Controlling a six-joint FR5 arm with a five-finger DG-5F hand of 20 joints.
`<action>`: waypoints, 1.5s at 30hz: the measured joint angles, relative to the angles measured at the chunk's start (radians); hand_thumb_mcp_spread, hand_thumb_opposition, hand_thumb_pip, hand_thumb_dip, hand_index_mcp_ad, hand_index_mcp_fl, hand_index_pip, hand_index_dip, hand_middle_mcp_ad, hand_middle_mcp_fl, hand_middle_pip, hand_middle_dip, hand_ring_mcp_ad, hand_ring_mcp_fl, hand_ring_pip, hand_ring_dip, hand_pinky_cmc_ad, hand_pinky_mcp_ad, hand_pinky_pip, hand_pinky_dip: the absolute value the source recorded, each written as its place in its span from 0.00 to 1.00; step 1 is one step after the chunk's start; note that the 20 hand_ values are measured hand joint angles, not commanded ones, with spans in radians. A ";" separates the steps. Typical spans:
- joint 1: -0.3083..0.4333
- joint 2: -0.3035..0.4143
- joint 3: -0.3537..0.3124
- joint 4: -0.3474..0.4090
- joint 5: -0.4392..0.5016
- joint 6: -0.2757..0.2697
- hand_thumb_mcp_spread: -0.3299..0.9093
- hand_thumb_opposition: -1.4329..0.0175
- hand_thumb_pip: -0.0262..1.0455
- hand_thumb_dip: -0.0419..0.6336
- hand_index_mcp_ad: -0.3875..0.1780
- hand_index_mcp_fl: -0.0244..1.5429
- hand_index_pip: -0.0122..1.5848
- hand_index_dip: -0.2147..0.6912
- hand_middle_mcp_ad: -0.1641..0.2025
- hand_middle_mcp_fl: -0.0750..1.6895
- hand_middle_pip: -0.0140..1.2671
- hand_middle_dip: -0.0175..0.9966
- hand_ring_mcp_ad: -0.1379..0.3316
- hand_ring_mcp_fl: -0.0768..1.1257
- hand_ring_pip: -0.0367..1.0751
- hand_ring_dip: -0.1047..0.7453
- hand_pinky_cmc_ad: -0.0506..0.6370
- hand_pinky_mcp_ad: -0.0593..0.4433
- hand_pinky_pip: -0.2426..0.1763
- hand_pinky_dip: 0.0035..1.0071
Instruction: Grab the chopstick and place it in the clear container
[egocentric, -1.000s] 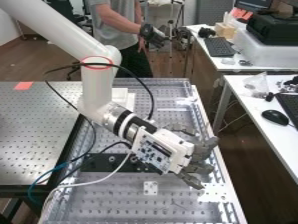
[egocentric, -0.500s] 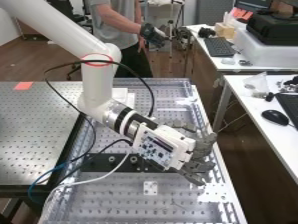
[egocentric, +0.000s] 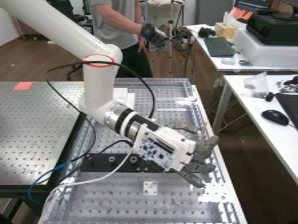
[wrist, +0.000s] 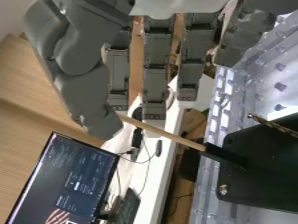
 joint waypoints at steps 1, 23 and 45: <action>0.000 -0.001 0.001 0.000 0.001 0.000 0.68 0.43 0.64 0.49 0.33 0.20 0.71 0.28 0.40 0.38 0.48 0.69 0.45 0.43 0.12 0.70 0.46 0.52 0.47 0.18; -0.003 -0.007 0.009 -0.012 0.014 0.001 0.69 0.43 0.59 0.49 0.33 0.31 0.70 0.28 0.39 0.43 0.48 0.69 0.44 0.46 0.12 0.70 0.47 0.52 0.47 0.18; 0.012 -0.003 0.001 0.051 0.109 -0.034 0.90 0.30 0.49 0.48 0.32 0.58 0.60 0.32 0.43 0.60 0.46 0.69 0.34 0.77 0.12 0.70 0.57 0.55 0.54 0.17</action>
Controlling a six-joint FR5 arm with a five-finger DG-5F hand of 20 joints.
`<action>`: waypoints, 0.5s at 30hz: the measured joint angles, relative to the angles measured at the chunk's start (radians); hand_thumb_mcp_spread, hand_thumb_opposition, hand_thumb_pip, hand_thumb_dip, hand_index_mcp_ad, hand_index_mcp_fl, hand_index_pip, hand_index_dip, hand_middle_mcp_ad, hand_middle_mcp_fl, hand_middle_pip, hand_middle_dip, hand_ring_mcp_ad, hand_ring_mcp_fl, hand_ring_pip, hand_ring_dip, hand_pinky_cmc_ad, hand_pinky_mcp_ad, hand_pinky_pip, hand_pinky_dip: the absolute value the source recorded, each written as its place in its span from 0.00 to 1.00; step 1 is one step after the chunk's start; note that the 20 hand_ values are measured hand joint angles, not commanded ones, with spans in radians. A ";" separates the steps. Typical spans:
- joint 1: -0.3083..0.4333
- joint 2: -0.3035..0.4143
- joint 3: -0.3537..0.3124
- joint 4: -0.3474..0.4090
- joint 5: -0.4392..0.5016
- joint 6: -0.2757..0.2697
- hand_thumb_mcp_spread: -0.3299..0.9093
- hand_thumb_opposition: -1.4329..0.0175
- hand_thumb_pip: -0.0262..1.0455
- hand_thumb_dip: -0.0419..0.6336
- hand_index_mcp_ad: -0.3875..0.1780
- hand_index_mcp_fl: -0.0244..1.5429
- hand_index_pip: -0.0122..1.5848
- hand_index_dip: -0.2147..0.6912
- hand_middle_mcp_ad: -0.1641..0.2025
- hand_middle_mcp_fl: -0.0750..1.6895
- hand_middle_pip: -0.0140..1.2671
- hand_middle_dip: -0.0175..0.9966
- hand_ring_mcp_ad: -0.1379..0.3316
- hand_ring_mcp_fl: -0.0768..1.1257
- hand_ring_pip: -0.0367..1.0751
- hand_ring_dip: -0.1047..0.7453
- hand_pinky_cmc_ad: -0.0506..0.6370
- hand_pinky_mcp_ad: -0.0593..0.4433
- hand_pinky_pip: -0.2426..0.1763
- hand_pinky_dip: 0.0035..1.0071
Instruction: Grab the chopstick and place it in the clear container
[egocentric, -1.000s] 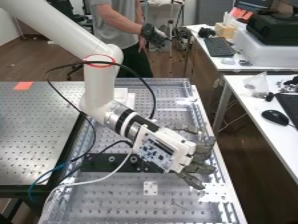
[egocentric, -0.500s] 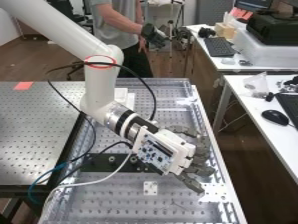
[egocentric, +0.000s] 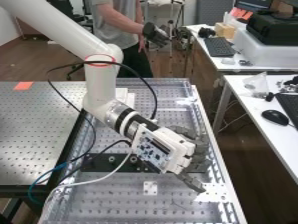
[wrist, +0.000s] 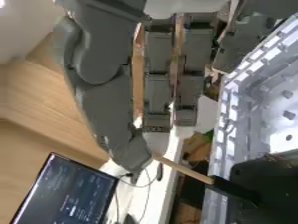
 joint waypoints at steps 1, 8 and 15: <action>0.001 0.000 -0.001 0.008 0.005 -0.005 0.90 0.29 0.49 0.48 0.32 0.59 0.60 0.32 0.44 0.61 0.45 0.69 0.33 0.78 0.12 0.70 0.57 0.55 0.54 0.17; 0.000 0.001 0.015 0.035 0.015 -0.023 0.90 0.29 0.49 0.48 0.35 0.61 0.57 0.34 0.48 0.64 0.43 0.69 0.31 0.79 0.12 0.70 0.58 0.58 0.57 0.18; -0.009 0.002 0.055 0.012 -0.002 -0.049 0.90 0.29 0.49 0.48 0.38 0.61 0.55 0.34 0.50 0.65 0.43 0.69 0.30 0.81 0.12 0.70 0.59 0.58 0.57 0.18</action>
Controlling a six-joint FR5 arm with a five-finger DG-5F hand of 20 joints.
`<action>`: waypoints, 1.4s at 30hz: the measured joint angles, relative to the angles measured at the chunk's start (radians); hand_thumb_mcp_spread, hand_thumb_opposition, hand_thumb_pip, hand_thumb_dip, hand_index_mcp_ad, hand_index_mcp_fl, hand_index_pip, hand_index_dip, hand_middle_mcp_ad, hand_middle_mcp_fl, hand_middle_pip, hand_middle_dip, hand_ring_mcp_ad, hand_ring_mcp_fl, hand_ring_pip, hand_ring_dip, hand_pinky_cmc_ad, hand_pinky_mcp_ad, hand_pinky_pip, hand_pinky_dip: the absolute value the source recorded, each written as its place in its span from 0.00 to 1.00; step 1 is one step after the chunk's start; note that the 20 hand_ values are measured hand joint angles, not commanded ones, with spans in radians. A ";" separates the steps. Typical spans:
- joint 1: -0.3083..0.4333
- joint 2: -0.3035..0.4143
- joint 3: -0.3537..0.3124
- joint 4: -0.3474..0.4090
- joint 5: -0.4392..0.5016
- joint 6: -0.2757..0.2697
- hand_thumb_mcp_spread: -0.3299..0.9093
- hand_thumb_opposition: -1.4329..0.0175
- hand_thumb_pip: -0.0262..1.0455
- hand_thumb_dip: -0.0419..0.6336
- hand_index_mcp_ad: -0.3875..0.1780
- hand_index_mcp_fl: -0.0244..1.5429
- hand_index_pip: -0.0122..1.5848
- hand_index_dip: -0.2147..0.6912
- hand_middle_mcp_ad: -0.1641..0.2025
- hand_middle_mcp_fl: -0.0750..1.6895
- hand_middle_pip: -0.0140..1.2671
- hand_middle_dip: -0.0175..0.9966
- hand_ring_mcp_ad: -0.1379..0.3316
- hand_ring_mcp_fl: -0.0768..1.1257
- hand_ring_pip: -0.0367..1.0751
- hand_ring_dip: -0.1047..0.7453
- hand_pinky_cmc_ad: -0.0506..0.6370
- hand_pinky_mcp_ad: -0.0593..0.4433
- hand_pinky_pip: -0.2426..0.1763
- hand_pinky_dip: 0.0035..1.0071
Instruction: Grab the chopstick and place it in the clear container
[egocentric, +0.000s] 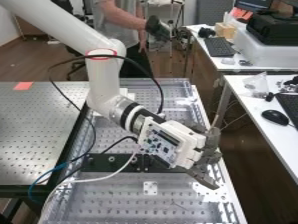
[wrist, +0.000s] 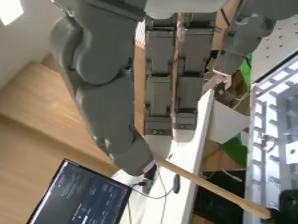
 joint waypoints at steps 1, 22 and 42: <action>-0.002 0.001 0.010 -0.011 -0.006 -0.007 0.90 0.27 0.49 0.48 0.38 0.64 0.56 0.34 0.51 0.65 0.42 0.68 0.30 0.81 0.12 0.70 0.59 0.58 0.58 0.18; -0.026 0.087 0.083 -0.154 -0.052 -0.129 0.89 0.26 0.49 0.48 0.38 0.66 0.53 0.36 0.51 0.67 0.40 0.68 0.30 0.85 0.12 0.70 0.59 0.61 0.61 0.18; 0.103 0.343 -0.105 -0.254 0.076 -0.121 0.87 0.24 0.49 0.48 0.38 0.68 0.50 0.38 0.52 0.68 0.40 0.68 0.30 0.86 0.12 0.70 0.56 0.65 0.65 0.17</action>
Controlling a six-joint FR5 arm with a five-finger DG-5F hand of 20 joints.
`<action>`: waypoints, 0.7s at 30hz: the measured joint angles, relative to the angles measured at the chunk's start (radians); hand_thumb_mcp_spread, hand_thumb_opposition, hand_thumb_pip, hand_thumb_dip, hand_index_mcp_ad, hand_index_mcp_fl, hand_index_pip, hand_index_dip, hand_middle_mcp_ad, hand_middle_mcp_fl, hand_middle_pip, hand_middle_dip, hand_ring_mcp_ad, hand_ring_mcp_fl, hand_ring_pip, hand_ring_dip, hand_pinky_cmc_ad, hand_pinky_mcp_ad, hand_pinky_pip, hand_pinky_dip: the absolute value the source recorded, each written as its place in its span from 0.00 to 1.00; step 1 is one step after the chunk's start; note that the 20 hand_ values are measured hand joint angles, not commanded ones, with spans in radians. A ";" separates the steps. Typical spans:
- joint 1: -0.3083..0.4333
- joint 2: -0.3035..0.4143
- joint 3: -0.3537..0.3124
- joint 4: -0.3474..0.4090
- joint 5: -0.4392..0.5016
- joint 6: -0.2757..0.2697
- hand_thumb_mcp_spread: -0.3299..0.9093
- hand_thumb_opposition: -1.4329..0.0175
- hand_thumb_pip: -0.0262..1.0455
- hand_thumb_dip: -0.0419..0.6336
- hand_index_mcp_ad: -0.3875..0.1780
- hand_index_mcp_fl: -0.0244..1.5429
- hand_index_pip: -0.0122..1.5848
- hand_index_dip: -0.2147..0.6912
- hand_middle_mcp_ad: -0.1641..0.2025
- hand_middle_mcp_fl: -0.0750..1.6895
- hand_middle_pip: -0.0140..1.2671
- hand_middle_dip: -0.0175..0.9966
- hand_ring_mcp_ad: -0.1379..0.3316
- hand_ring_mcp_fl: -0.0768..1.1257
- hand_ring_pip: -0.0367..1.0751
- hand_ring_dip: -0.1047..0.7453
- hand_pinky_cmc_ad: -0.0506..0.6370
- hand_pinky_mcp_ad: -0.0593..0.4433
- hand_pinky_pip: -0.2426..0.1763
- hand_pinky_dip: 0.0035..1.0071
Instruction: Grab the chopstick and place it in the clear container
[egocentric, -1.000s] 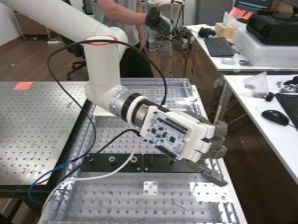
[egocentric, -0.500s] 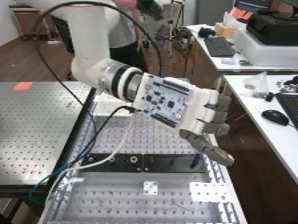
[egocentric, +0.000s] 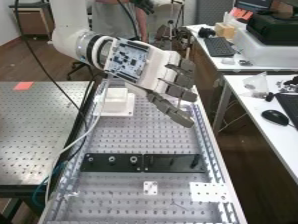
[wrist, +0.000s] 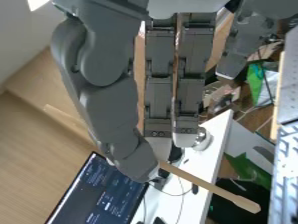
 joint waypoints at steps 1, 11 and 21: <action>0.019 0.006 -0.008 -0.011 0.028 0.019 0.87 0.24 0.49 0.48 0.38 0.68 0.50 0.38 0.51 0.68 0.40 0.68 0.30 0.86 0.12 0.70 0.56 0.65 0.65 0.18; 0.210 0.018 -0.042 -0.136 0.271 0.212 0.87 0.24 0.49 0.48 0.38 0.68 0.50 0.39 0.51 0.68 0.40 0.68 0.30 0.86 0.11 0.70 0.54 0.65 0.65 0.18; 0.352 -0.047 0.020 -0.346 0.418 0.388 0.87 0.24 0.50 0.48 0.38 0.69 0.50 0.39 0.52 0.68 0.38 0.68 0.30 0.86 0.12 0.70 0.53 0.64 0.66 0.18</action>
